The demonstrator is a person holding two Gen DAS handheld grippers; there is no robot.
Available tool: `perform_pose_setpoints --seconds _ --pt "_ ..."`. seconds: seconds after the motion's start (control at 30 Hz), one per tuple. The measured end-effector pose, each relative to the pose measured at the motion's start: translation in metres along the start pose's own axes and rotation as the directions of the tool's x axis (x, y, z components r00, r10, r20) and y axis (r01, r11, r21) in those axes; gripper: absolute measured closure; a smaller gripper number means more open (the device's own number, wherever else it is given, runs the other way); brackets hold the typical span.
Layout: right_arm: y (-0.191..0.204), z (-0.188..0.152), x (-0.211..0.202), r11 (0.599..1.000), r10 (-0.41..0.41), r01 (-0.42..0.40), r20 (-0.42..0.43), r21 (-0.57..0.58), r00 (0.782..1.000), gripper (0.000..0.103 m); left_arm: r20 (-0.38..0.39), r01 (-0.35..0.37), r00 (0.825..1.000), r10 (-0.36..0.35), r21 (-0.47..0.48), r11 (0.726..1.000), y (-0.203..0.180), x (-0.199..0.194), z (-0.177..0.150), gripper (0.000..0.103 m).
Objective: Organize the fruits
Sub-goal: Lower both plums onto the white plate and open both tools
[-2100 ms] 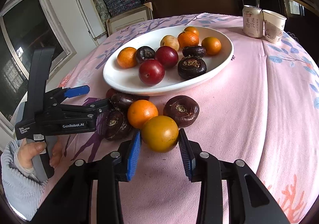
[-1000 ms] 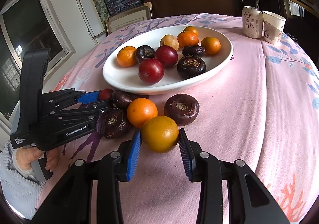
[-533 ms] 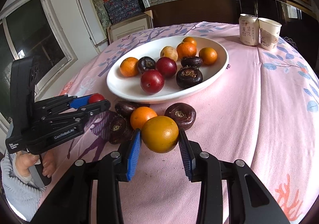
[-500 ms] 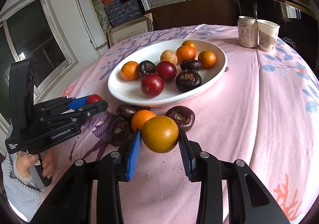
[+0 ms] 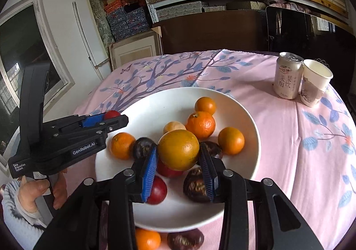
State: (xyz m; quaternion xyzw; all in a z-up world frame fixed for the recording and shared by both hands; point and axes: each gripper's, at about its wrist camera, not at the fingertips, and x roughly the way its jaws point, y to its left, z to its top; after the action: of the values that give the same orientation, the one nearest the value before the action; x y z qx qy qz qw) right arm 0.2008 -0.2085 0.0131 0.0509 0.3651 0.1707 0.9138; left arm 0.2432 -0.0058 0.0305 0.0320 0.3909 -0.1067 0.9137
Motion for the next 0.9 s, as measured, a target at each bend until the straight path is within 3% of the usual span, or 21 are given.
perform_pose_setpoints --seconds 0.07,0.1,0.13,0.17,0.2,0.3,0.43,0.63,0.9 --pt "0.004 0.003 0.013 1.000 -0.009 0.009 -0.021 -0.021 1.000 0.064 -0.012 0.003 1.000 -0.004 -0.022 1.000 0.004 0.015 0.005 0.070" --pt "0.006 0.001 0.016 0.999 -0.020 0.019 -0.026 -0.042 0.999 0.061 -0.027 0.011 1.000 -0.011 -0.026 1.000 0.005 0.021 0.006 0.059" --pt "0.006 -0.001 0.016 0.998 -0.039 0.038 -0.019 -0.056 0.999 0.055 -0.037 0.020 0.999 -0.020 -0.022 1.000 0.004 0.025 0.005 0.041" --pt "0.005 -0.003 0.013 0.997 -0.056 0.056 -0.002 -0.058 0.998 0.045 -0.034 0.023 0.999 -0.023 -0.012 1.000 0.004 0.026 0.002 0.035" --pt "0.003 -0.003 0.010 0.997 -0.062 0.062 0.011 -0.049 0.998 0.044 -0.028 0.008 1.000 -0.008 0.001 1.000 0.002 0.025 0.000 0.031" --pt "-0.001 -0.002 0.002 0.999 -0.039 0.039 0.020 -0.024 0.999 0.044 -0.020 0.000 1.000 0.000 0.008 1.000 -0.001 0.020 -0.003 0.030" --pt "0.001 -0.008 -0.010 0.997 -0.061 0.063 0.044 -0.034 0.997 0.042 0.019 -0.021 1.000 0.020 0.010 1.000 -0.003 0.000 -0.010 0.015" --pt "-0.004 -0.027 -0.026 0.998 -0.060 0.060 0.052 -0.005 0.997 0.038 0.067 -0.042 0.997 0.043 -0.013 0.999 -0.001 -0.030 -0.024 0.007" --pt "-0.006 -0.059 -0.048 0.997 -0.073 0.073 0.067 0.006 0.995 0.027 0.038 -0.026 0.999 0.029 -0.064 0.998 0.001 -0.048 -0.061 0.005"
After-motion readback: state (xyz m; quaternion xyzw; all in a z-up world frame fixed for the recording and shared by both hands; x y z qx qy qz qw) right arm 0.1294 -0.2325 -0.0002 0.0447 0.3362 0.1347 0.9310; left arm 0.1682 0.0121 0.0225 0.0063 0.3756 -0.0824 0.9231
